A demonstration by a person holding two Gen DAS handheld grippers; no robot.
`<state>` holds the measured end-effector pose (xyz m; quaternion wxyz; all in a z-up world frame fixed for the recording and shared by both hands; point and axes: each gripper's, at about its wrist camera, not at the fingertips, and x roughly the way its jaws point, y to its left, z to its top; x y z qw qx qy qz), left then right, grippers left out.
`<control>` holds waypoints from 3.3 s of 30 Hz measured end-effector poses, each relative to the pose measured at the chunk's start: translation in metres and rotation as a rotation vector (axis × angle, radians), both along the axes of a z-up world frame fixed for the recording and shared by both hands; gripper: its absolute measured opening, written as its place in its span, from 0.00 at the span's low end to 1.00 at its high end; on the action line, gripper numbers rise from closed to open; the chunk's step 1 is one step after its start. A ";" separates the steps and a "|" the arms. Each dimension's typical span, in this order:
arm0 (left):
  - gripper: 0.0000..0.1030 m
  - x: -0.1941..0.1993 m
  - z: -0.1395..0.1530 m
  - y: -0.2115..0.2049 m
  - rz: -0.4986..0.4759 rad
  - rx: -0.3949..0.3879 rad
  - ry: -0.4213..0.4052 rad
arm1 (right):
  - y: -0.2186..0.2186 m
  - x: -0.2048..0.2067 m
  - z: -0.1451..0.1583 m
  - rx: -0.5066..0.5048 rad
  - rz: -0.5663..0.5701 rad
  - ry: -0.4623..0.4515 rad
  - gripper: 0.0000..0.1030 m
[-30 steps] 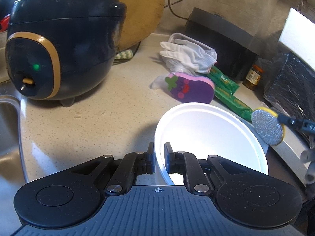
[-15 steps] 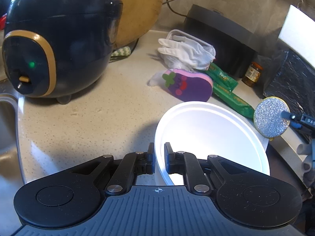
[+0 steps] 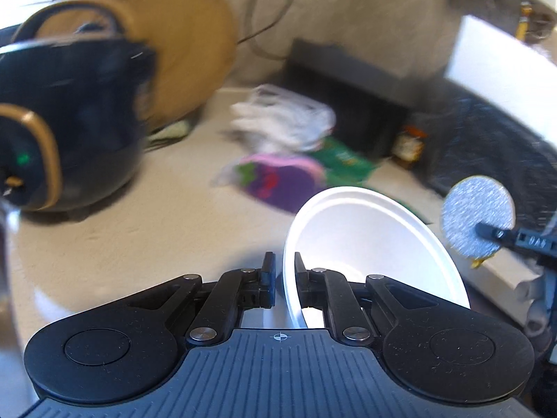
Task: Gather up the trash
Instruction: 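Carry the sponge and bowl down into the green bin and open both grippers, then raise both empty grippers back above the counter, then grasp the purple eggplant sponge with the left gripper while the right gripper reaches toward the green packet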
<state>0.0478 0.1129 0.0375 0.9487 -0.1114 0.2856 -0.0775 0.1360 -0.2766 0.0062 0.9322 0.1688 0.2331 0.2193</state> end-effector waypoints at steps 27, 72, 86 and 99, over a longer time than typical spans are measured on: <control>0.27 0.080 -0.416 -0.274 -0.339 -0.075 0.531 | -0.106 -0.151 -0.229 -0.274 -0.326 0.423 0.14; 0.26 -0.025 0.015 -0.066 0.011 -0.024 -0.292 | 0.015 -0.084 -0.020 -0.324 -0.326 -0.097 0.98; 0.26 0.001 -0.006 0.011 0.094 -0.029 0.045 | 0.137 0.009 0.025 -0.269 0.014 -0.054 0.98; 0.26 0.014 -0.006 0.043 0.056 -0.083 0.019 | 0.215 0.121 0.023 -0.255 0.083 -0.007 0.92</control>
